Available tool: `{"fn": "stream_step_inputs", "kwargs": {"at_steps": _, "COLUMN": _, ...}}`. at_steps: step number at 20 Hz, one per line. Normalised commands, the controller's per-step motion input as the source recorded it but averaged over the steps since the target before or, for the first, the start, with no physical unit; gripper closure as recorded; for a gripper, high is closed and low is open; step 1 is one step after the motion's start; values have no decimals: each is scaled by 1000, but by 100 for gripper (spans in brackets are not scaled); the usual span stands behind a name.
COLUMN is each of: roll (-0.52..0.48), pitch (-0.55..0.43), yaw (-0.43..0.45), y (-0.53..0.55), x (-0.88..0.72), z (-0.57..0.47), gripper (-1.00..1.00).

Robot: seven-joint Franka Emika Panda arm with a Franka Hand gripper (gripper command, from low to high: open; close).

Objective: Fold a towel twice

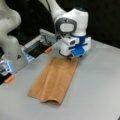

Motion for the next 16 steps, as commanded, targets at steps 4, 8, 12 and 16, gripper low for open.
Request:
{"fn": "stream_step_inputs", "kwargs": {"at_steps": 4, "roll": -215, "pitch": -68, "yaw": 148, "y": -51, "x": 5, "z": -107, "gripper": -100}}
{"fn": "stream_step_inputs", "kwargs": {"at_steps": 8, "roll": -176, "pitch": -95, "yaw": 101, "y": -74, "x": 21, "z": -135, "gripper": -100}}
{"fn": "stream_step_inputs", "kwargs": {"at_steps": 12, "roll": -157, "pitch": -121, "yaw": 46, "y": -41, "x": -2, "z": -223, "gripper": -100}}
{"fn": "stream_step_inputs", "kwargs": {"at_steps": 16, "roll": -127, "pitch": -125, "yaw": -9, "y": 8, "x": -41, "z": -225, "gripper": 100}}
